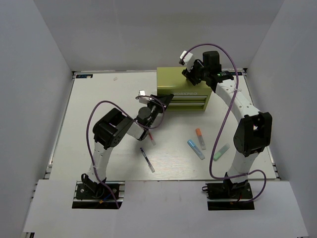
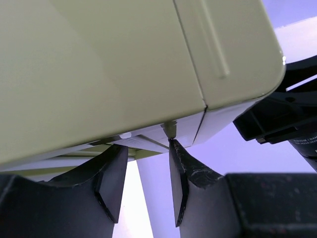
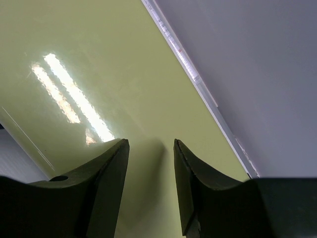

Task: Sort the stationery into containers
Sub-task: Open the drawer

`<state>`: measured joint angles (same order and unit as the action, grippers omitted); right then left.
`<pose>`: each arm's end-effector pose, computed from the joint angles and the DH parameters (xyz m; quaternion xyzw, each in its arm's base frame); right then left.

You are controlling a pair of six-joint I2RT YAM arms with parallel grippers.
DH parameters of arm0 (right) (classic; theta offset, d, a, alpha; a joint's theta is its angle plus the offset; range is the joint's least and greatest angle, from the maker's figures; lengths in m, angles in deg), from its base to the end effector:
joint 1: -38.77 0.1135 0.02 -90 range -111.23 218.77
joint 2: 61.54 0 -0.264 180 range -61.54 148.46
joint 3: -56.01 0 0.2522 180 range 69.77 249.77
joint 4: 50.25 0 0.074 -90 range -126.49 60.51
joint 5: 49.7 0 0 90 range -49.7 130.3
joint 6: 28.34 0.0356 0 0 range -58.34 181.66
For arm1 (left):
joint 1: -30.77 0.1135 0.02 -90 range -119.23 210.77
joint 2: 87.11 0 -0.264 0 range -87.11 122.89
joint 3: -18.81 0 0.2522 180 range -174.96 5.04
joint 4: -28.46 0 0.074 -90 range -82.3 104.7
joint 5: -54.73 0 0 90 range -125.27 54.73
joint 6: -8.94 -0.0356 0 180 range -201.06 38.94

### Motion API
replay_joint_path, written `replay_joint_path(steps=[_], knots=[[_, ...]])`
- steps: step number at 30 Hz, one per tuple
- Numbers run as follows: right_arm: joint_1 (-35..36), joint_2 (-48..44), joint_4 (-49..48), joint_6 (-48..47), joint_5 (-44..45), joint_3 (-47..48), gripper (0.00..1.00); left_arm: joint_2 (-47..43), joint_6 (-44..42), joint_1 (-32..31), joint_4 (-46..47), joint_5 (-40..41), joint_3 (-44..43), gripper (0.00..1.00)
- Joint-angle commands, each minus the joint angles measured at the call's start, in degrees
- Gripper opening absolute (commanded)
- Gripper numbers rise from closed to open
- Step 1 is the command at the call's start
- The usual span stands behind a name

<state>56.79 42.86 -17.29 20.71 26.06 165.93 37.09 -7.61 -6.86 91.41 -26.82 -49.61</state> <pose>0.4090 0.1423 0.3435 -0.4734 0.7065 0.0014 0.5260 0.3347 -0.2514 0.1369 -0.2554 0.6108 -0.5891 0.4634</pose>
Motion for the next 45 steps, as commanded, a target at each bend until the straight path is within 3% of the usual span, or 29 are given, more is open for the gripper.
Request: replay_joint_path(steps=[1,15,23,35,45], knots=[[0.4,2.6,8.3,0.4,1.2,-1.1,0.49,-0.5,-0.8,-0.2,27.3,-0.4,-2.1,0.49],[0.5,2.7,8.3,0.5,1.0,-1.0,0.49,2.4,-1.3,-0.2,27.3,0.8,-1.0,0.49],[0.3,2.8,8.3,0.4,1.1,-1.1,0.49,4.7,-1.3,0.9,27.3,0.8,-4.1,0.36],[0.3,2.8,8.5,0.0,1.1,-1.3,0.49,6.0,-1.3,0.9,27.3,-0.3,-5.8,0.37],[0.3,2.9,10.1,-1.6,0.8,-1.2,0.47,7.0,-4.2,1.4,27.3,-1.3,-8.8,0.17]])
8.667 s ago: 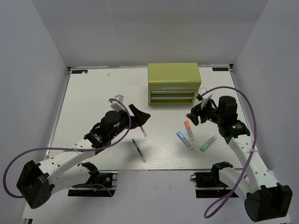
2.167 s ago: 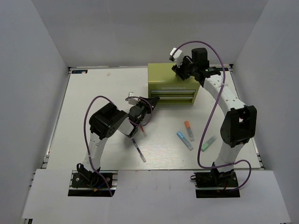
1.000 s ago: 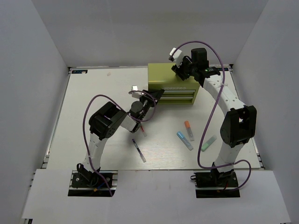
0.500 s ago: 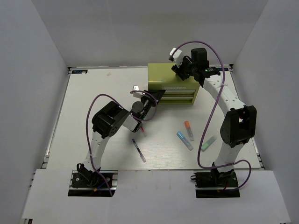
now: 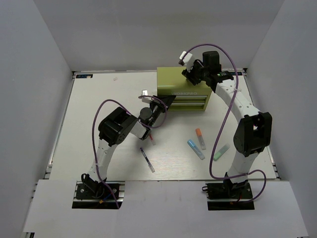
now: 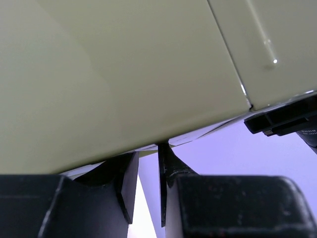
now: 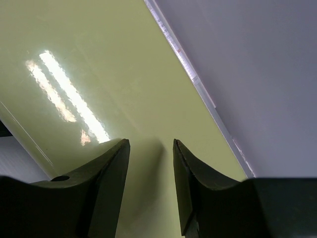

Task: Sort the stationery into containers
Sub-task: Open the drawer

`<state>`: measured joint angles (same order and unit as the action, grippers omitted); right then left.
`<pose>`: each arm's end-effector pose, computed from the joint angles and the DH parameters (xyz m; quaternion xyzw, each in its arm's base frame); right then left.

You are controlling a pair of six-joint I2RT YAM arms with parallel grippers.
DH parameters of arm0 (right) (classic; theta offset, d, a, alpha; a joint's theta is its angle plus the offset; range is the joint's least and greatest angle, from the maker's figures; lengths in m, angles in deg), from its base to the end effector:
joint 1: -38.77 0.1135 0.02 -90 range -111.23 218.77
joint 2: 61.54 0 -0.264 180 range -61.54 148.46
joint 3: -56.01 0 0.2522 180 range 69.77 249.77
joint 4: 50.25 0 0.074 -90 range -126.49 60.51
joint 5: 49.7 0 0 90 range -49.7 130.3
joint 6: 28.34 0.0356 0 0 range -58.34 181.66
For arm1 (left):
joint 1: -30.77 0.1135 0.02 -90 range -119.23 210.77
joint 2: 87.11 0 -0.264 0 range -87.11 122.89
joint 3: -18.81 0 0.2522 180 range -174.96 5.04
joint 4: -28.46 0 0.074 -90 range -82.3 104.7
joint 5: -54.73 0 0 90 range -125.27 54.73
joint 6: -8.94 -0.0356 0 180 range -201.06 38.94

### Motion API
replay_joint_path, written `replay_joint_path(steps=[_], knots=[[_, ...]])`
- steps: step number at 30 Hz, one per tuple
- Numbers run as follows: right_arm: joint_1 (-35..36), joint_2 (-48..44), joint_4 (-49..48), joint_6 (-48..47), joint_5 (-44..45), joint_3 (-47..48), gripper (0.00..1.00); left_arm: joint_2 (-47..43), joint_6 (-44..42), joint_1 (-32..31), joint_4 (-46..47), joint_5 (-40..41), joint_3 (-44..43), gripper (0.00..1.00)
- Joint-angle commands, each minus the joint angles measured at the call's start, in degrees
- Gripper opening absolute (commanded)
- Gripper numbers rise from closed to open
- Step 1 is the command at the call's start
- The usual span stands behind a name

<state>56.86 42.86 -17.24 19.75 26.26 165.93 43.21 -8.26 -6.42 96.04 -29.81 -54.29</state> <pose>0.4089 0.1427 0.3434 -0.4791 0.7031 -0.0040 0.5254 0.3486 -0.2603 0.1224 -0.2304 0.5978 -0.6109 0.4651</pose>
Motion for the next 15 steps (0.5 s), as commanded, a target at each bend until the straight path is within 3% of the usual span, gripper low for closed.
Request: replay_joint_path(steps=[1,6,15], knots=[[0.1,3.0,10.0,-0.5,0.6,-1.2,0.47,0.9,-3.5,1.0,22.6,1.7,-4.1,0.16],[0.3,3.0,10.5,-0.9,0.4,-1.5,0.46,0.9,-4.8,1.0,22.6,0.5,-3.6,0.07],[0.4,4.0,11.9,-1.2,0.2,-0.4,0.46,0.9,-5.9,1.0,22.6,-2.5,-2.5,0.00]])
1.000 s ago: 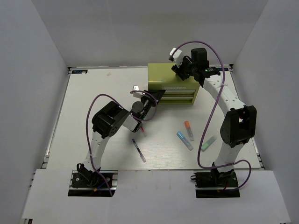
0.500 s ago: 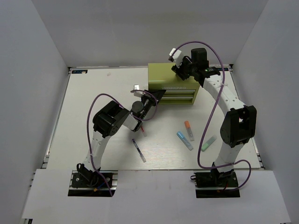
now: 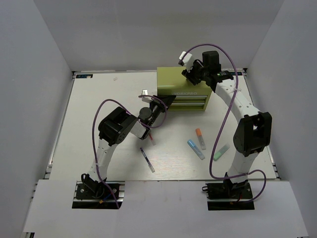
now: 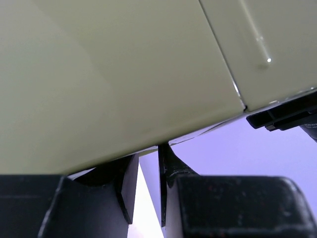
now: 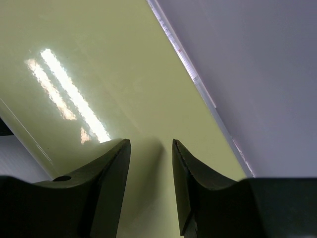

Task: Sort the stationery into containers
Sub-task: Open the drawer

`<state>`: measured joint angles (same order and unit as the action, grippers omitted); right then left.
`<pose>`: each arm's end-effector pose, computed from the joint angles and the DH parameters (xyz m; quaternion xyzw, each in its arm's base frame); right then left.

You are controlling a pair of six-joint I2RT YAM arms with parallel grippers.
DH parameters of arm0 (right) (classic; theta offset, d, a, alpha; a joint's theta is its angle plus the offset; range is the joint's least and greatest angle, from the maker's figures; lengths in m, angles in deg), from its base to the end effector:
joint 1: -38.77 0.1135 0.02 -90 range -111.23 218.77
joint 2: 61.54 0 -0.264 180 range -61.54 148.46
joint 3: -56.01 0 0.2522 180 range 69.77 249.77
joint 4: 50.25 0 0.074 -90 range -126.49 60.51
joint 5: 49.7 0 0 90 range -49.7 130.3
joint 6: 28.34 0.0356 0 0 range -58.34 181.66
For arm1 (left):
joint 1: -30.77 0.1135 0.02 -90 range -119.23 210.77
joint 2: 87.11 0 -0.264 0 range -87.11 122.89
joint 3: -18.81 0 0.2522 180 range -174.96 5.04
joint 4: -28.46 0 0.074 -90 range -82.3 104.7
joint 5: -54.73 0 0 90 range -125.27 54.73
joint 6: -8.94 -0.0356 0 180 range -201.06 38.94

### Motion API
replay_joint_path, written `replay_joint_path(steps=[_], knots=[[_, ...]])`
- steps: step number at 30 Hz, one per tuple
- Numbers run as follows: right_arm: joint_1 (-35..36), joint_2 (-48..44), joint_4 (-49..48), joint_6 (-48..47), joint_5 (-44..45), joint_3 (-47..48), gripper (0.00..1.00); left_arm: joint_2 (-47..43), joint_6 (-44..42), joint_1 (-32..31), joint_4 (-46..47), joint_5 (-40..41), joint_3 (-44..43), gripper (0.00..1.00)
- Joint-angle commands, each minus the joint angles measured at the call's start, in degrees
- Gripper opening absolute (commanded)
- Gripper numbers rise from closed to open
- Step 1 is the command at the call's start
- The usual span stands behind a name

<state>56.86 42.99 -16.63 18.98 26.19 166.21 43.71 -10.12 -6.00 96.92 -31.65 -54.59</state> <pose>0.4090 0.1427 0.3431 -0.4848 0.7016 -0.0061 0.5222 0.3505 -0.2591 0.1217 -0.2100 0.6003 -0.6111 0.4712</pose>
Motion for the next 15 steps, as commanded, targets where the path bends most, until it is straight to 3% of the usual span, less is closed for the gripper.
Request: replay_joint_path(steps=[1,15], knots=[[0.2,3.9,11.4,-0.4,0.3,-0.7,0.46,0.4,-4.1,0.6,21.8,-0.6,-2.2,0.00],[0.2,4.4,12.0,-0.4,0.7,-0.1,0.46,0.9,-4.6,0.6,21.8,-5.7,-1.7,0.00]])
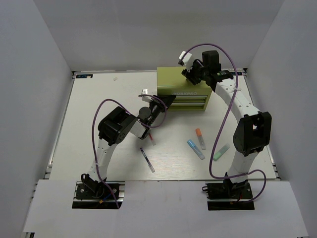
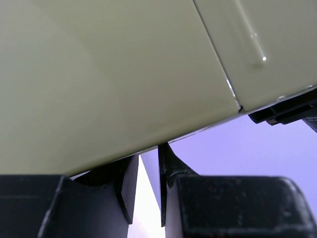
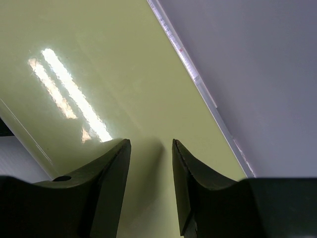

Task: Sort the stationery into containers
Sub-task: Open the drawer

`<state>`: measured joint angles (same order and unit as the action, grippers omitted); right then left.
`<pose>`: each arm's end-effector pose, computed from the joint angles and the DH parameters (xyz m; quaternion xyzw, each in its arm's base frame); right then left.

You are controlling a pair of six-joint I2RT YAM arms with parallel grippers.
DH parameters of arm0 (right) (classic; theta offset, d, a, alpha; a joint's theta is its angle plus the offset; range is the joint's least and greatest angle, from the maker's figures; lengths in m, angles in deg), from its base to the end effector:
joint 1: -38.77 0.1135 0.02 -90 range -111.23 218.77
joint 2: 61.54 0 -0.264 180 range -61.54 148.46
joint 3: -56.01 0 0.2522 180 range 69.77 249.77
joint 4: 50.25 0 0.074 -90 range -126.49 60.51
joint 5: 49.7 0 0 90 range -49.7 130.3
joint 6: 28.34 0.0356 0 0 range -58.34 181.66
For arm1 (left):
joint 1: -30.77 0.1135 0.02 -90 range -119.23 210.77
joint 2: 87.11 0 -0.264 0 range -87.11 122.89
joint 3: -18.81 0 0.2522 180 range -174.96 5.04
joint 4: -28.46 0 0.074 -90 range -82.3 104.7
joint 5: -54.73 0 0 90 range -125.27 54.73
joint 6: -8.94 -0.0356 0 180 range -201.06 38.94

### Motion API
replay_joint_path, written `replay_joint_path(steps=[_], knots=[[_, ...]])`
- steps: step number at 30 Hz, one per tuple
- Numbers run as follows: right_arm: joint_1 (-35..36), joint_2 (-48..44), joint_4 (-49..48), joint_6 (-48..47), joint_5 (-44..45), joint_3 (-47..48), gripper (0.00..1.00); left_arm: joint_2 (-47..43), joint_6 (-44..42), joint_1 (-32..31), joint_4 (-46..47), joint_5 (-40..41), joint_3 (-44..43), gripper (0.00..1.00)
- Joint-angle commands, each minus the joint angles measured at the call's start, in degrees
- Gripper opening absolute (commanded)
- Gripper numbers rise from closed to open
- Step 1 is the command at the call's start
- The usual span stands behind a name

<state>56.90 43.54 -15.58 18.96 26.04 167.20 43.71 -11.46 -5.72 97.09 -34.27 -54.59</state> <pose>0.4104 0.1436 0.3434 -0.4865 0.7035 -0.0036 0.5180 0.3508 -0.2587 0.1221 -0.1873 0.6064 -0.6142 0.4690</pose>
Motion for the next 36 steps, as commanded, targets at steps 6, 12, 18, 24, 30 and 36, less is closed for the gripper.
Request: replay_joint_path(steps=[6,12,18,24,30,36], knots=[[0.2,4.4,11.5,-0.3,0.9,-0.4,0.46,0.9,-3.2,0.3,21.6,-5.0,-1.7,0.00],[0.2,4.9,12.8,-0.3,1.1,0.4,0.46,0.9,-3.2,0.3,21.6,-6.7,-1.2,0.00],[0.2,5.6,14.0,-0.4,1.3,1.0,0.46,0.9,-3.2,0.3,21.6,-7.2,-0.7,0.00],[0.2,5.9,14.7,-0.2,1.4,1.6,0.46,0.4,-3.2,0.3,21.6,-7.2,0.4,0.00],[0.2,6.1,14.9,-0.1,1.4,1.6,0.46,-0.7,-3.2,0.3,21.6,-8.4,1.5,0.00],[0.2,4.7,15.2,0.8,0.3,2.0,0.54,-6.7,-3.2,0.3,21.6,-13.6,6.9,0.07]])
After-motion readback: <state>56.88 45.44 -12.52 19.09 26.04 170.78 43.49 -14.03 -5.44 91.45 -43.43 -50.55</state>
